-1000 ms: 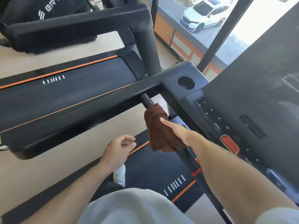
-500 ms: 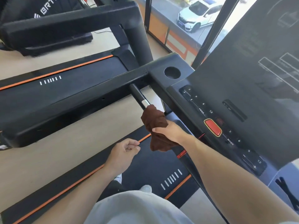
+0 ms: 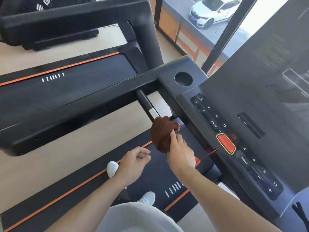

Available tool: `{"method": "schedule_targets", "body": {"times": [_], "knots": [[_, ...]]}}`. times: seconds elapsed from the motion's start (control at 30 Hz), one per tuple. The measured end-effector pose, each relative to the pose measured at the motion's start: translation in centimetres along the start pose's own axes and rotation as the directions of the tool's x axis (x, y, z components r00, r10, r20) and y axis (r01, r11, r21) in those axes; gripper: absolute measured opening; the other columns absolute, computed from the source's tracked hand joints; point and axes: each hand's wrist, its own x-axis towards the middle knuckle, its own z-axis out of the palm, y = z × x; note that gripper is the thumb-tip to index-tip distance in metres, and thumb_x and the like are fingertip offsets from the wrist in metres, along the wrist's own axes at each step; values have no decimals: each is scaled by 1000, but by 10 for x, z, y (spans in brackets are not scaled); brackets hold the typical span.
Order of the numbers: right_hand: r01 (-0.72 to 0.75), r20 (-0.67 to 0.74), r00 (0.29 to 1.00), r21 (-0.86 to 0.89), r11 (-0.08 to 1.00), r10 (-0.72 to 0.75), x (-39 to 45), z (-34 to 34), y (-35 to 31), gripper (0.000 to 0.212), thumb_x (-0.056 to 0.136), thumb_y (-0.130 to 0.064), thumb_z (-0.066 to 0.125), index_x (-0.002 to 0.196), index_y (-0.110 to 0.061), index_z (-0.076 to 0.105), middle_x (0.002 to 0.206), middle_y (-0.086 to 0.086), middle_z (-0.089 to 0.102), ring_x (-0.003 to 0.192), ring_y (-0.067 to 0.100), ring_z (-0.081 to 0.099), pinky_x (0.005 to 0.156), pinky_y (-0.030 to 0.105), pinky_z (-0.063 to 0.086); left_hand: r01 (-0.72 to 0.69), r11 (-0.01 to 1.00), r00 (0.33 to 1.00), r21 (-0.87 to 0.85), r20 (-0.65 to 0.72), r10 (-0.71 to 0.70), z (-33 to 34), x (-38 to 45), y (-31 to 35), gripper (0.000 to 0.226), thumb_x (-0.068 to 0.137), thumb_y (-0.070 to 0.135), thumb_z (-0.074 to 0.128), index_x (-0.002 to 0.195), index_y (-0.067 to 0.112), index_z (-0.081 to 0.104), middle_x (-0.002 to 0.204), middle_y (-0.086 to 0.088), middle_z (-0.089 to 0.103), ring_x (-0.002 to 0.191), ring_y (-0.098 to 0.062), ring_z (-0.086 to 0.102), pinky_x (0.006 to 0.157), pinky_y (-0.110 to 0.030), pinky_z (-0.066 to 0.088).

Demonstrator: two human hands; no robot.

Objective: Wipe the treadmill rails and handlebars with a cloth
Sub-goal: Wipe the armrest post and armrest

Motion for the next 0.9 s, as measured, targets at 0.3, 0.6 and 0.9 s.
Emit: {"method": "schedule_targets", "body": {"times": [0.3,0.6,0.9], "knots": [[249,21,968,-161,955,-249,51,1,-29,97,87,-5,66,159,-31,6,171,19,9,146,38,36,90,44,55,-13,1000,1000,6,4,13,-40,55,18,9,91,27,72,97,33,73,94,13,75,92,0,69,91,-26,54],[99,-4,995,205,974,-100,155,-22,-93,75,100,-43,51,160,-31,8,156,-1,39,120,34,60,79,46,54,20,994,1000,104,2,-20,-100,94,36,11,93,24,68,102,29,71,98,11,73,93,-3,68,75,-11,48],[-216,288,957,660,719,24,195,-38,-82,55,101,-45,59,147,-22,41,124,4,64,121,29,61,89,31,40,-12,987,999,163,-39,19,-136,101,40,9,91,26,70,98,30,72,96,12,73,95,0,66,82,-18,48]]}}
